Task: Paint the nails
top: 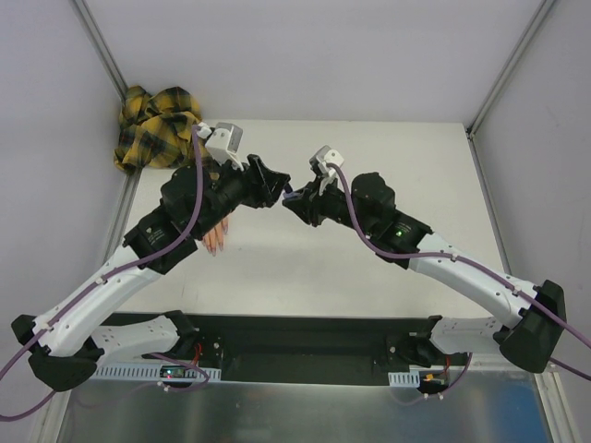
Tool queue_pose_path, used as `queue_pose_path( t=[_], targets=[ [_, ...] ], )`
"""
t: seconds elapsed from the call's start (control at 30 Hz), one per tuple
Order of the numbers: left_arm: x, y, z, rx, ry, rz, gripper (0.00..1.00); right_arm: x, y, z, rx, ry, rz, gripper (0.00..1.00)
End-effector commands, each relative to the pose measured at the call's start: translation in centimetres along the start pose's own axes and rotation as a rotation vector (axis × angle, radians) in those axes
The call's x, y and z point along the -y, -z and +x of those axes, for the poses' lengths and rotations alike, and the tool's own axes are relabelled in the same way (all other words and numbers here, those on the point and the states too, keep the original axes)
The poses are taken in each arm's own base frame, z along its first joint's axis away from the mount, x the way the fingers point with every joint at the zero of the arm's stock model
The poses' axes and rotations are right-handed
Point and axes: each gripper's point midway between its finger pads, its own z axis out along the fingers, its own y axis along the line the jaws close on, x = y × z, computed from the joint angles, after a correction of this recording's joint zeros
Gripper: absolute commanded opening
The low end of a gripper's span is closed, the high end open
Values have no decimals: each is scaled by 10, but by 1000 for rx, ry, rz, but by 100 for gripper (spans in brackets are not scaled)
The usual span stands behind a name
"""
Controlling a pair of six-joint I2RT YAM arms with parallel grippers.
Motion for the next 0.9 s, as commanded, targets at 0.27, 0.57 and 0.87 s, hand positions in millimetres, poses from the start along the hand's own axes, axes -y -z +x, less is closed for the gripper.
queue_pose_path(
  t=[0.27, 0.57, 0.87],
  targets=[
    [-3, -25, 15, -33, 124, -44, 53, 6, 7, -37, 92, 62, 90, 0],
    [-5, -33, 41, -95, 158, -48, 40, 5, 13, -41, 119, 60, 96, 0],
    [6, -32, 64, -151, 148, 48, 0, 3, 17, -44, 137, 62, 95, 0]
  ],
)
